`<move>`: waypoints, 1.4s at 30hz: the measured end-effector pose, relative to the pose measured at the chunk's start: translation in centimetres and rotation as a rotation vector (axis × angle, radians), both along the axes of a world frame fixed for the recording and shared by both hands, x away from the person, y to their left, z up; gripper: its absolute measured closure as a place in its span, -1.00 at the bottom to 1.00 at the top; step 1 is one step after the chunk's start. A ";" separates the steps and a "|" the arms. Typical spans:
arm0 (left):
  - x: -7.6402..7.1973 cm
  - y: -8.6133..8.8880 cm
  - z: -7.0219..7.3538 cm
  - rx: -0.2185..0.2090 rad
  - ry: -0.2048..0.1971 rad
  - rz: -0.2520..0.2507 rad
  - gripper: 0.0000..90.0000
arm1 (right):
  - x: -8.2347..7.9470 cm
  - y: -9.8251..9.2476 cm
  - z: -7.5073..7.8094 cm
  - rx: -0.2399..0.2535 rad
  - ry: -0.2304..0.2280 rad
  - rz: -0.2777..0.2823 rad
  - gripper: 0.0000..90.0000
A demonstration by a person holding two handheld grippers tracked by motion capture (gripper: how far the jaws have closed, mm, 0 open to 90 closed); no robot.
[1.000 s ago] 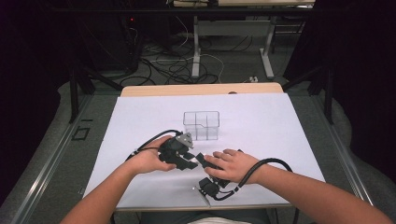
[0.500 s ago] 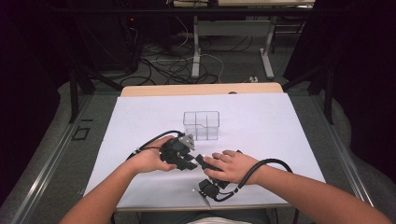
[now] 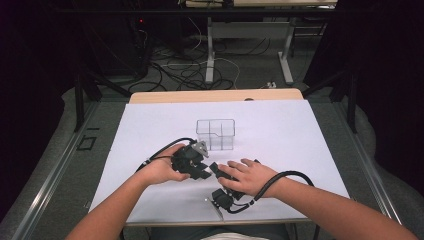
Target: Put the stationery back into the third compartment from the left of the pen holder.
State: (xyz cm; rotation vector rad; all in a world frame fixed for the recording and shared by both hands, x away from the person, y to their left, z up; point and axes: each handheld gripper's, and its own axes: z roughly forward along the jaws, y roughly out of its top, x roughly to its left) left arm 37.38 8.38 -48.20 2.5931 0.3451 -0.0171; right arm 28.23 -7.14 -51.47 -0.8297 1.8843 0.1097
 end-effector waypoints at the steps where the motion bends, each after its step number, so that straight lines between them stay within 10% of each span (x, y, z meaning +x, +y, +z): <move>1: 0.2 0.1 0.0 0.004 0.000 0.014 0.57 | 0.0 0.0 0.1 -0.001 -0.004 -0.005 0.32; 20: 2.0 2.4 1.4 -0.193 -0.047 0.283 0.58 | 0.4 -0.4 1.6 0.257 0.119 -0.252 -0.33; 42: 4.4 1.7 3.3 -0.543 -0.200 0.516 0.58 | 3.4 -5.1 1.7 0.722 0.482 -0.672 -1.00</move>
